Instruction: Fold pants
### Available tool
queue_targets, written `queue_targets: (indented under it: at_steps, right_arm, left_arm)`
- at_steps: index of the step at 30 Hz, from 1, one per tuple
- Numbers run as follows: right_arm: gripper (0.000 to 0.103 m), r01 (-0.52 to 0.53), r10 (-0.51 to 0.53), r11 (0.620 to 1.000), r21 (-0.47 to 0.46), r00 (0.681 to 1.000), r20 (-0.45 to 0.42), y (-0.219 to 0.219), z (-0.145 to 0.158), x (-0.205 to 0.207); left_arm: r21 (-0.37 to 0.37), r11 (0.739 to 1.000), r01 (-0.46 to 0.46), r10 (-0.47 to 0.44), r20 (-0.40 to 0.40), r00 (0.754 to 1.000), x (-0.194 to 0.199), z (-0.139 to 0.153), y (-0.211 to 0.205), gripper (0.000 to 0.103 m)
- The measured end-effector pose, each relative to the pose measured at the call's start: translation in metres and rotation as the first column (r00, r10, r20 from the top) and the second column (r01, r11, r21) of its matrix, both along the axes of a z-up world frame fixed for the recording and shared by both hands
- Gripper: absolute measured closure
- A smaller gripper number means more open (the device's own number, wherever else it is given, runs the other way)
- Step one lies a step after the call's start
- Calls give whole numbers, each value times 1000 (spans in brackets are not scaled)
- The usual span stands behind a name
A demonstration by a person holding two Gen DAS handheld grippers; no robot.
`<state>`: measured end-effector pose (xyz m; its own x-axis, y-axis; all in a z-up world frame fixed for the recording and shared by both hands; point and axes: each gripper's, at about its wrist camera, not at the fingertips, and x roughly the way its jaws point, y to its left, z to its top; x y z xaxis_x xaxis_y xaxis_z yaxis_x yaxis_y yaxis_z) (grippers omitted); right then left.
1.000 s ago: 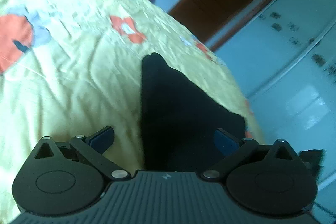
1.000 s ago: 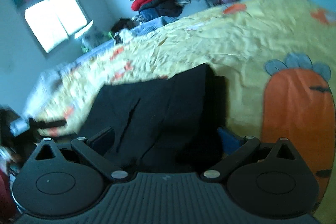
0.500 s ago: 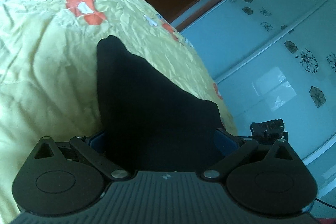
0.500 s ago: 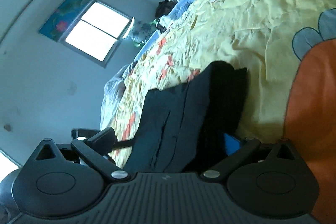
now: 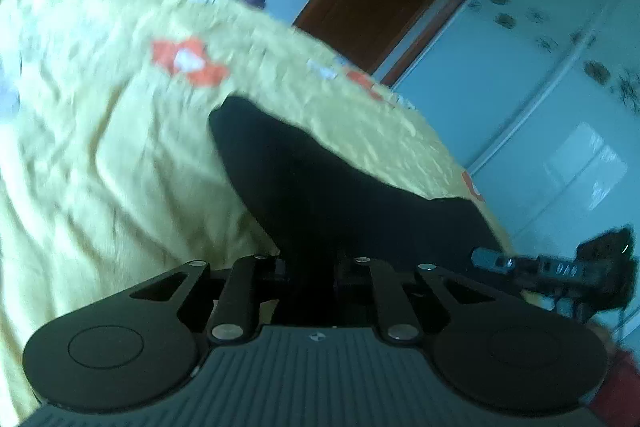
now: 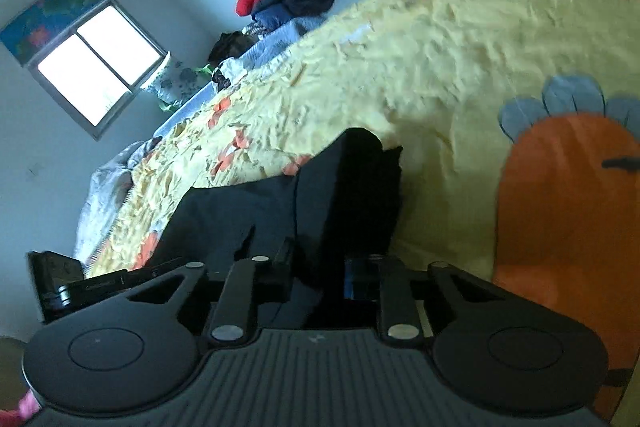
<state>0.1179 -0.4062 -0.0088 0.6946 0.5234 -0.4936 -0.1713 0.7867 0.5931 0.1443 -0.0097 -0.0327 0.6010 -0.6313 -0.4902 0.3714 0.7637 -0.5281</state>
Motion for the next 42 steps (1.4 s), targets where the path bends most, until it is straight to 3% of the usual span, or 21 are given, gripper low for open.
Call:
queue_targets:
  at_steps: [3,7,11,13,16,18,20,22,26,30,33,37,40,42]
  right_arm:
    - [85,-20,22,999,-34,998,61,15,22,1]
    - [85,-70,78,995,-72,990,115,41,41,15]
    - [86,-96,105,992,-77,986,128,67,42,39]
    - [93,-105,114,992,-65,984,140,76,42,47]
    - [95,-88,96,994,-68,987,130,84,39,64]
    - [94,-9,37,973,-232,993,116,96,36,71]
    - [94,16,37,931,-364,989,140,111,37,65]
    - [94,-30,107,920,-391,978,178,124,44,52]
    - [94,-111,225,874,-473,955,192,159,46,50]
    - [95,-175,230,878,-446,970,73,168,23,72]
    - [95,-208,265,858,-470,962,59,161,13,56]
    - [95,-232,287,809,-540,958,19,154,16,28]
    - [94,-199,263,816,-543,964,41,151,25,19]
    - [94,-142,233,823,-549,968,99,153,33,18]
  left_arm:
    - [-3,1000,-12,12,59,998,-6,16,6,87]
    - [55,996,-72,63,152,986,-2,37,18,88]
    - [81,987,-139,125,160,979,13,46,41,88]
    - [118,979,-168,145,178,973,21,49,50,88]
    - [169,971,-168,141,161,977,36,44,59,86]
    - [217,961,-171,150,108,983,42,38,62,78]
    - [234,952,-197,185,73,980,38,35,71,60]
    - [267,927,-265,257,65,964,28,38,78,47]
    - [278,903,-327,298,141,944,10,57,81,41]
    - [289,892,-347,269,276,923,7,79,71,12]
    - [331,882,-336,232,315,920,11,84,69,12]
    - [338,911,-234,133,297,946,23,80,54,9]
    - [308,944,-118,23,295,955,34,68,33,6]
    - [324,943,-75,-7,245,969,48,53,21,5]
